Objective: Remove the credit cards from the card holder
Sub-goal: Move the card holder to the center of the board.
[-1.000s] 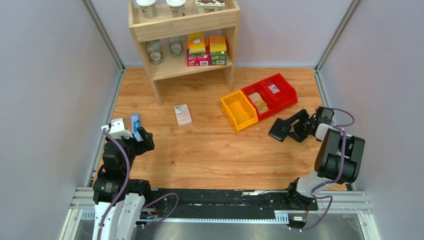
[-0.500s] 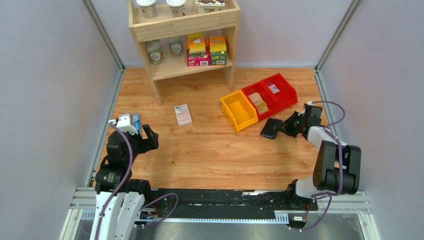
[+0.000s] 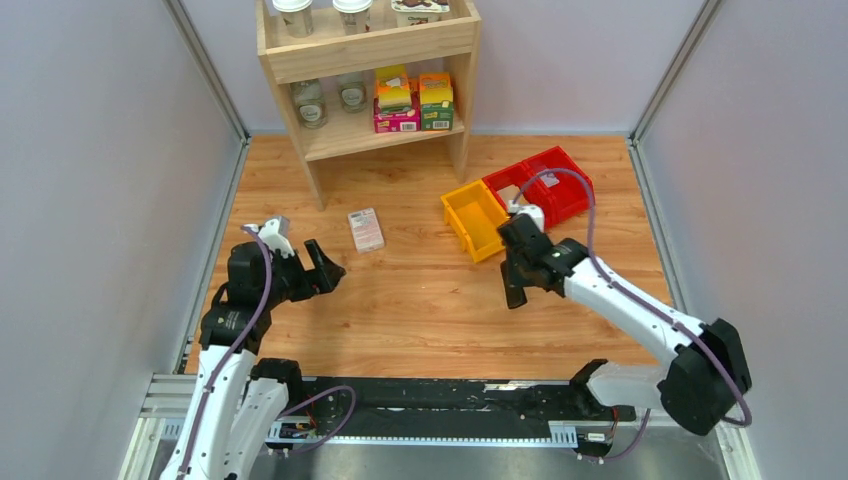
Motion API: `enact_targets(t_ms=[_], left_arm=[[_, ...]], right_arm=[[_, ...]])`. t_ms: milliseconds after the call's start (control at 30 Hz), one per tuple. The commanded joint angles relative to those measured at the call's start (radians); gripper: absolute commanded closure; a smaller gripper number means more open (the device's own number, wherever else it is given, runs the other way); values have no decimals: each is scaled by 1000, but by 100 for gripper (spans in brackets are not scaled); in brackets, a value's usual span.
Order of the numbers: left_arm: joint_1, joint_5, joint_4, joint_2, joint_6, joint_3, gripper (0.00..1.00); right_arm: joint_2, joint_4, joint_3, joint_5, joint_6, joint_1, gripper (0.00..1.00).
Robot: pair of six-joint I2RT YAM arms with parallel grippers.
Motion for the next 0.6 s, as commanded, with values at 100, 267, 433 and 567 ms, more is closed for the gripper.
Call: enact_targets(t_ms=[100,267,433,567], left_arm=[[-18,68,13,1,-111,-3,2],[-41,67,9,-7,-147,-35,4],[-65,70,20,10,-173,-67,9],[-116,70,65,36,-205,-95,12]], right_arm=[[335,-140,281,355,20,366,100],[503,-51,436,106,-44,524,60],[431,46,421,-77,-79,548,26],[341,34,346,-77,-119,499,22]])
